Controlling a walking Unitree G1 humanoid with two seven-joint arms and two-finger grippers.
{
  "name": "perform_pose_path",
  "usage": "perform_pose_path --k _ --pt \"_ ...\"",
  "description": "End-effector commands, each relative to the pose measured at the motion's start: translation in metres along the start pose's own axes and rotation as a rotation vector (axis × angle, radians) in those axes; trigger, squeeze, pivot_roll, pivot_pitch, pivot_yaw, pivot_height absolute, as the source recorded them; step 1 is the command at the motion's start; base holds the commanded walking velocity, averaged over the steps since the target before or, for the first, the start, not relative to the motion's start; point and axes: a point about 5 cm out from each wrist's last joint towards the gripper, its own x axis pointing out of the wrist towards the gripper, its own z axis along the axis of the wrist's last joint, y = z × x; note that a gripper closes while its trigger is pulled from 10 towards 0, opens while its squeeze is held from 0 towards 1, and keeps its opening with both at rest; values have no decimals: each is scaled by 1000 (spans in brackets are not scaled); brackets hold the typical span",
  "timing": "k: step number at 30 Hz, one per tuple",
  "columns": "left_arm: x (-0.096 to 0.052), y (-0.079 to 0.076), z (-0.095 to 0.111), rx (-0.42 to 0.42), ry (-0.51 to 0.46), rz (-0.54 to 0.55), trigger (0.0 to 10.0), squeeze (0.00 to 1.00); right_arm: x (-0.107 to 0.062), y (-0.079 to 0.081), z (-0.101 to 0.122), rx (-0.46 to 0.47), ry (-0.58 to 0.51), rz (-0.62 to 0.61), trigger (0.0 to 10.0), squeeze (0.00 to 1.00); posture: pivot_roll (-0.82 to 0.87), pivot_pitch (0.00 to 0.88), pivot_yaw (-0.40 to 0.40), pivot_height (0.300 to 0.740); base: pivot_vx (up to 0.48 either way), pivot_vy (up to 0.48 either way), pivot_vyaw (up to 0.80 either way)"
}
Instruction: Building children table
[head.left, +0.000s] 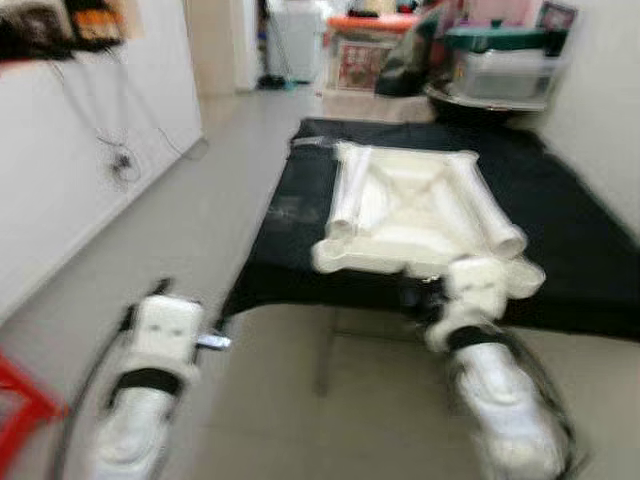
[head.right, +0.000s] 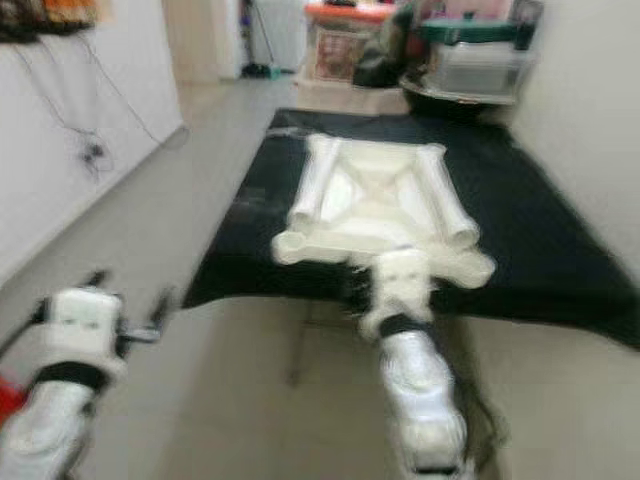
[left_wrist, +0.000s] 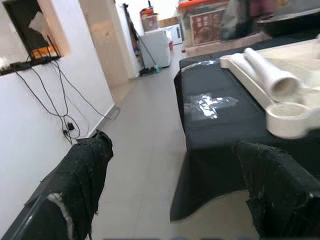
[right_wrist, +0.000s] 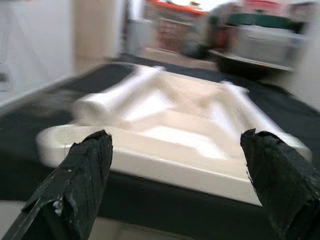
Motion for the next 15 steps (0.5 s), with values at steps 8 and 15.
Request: perform_pose_path --k 8,15 --pt "3 -6 2 -13 -15 -27 10000 0 1 -11 -5 -12 31 -48 10000 0 63 0 -70 740 367 0 -492" --pt "5 -5 3 -17 -24 -16 10000 0 2 -11 1 -22 -8 -51 10000 0 62 0 -71 740 129 0 -64"
